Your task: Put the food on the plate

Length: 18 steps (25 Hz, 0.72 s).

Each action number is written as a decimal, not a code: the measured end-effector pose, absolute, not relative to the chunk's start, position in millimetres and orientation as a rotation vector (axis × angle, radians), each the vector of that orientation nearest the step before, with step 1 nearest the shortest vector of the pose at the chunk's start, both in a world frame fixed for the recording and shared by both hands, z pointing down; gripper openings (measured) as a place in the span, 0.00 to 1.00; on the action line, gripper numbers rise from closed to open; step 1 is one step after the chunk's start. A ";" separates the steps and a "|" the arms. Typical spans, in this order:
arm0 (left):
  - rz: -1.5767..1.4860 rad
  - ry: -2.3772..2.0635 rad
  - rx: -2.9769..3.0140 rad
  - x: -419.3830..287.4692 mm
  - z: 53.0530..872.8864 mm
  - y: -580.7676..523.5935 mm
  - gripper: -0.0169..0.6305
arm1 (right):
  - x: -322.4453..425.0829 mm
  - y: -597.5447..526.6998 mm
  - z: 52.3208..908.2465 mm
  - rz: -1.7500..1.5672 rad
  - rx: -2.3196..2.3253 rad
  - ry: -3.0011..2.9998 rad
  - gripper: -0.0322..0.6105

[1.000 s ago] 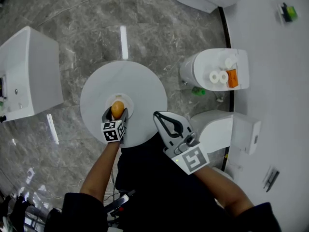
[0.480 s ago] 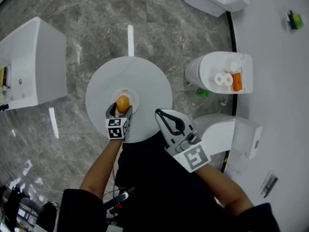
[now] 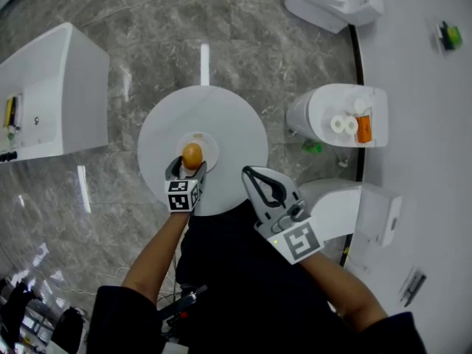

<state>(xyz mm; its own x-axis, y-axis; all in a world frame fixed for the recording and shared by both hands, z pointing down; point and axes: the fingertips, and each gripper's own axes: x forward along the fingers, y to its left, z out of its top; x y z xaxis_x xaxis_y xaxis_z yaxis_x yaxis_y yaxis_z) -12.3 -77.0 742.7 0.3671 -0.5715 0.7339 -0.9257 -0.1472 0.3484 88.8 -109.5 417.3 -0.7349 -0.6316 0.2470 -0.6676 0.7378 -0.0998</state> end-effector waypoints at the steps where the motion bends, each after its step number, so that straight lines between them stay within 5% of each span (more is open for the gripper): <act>1: 0.558 -1.308 1.835 -12.7 741.3 -76.0 0.55 | 88.8 -108.2 416.2 0.265 1.044 -2.743 0.06; 18: 0.456 -1.339 1.822 -26.4 702.5 -49.4 0.55 | 79.5 -71.0 399.1 0.242 1.126 -2.760 0.06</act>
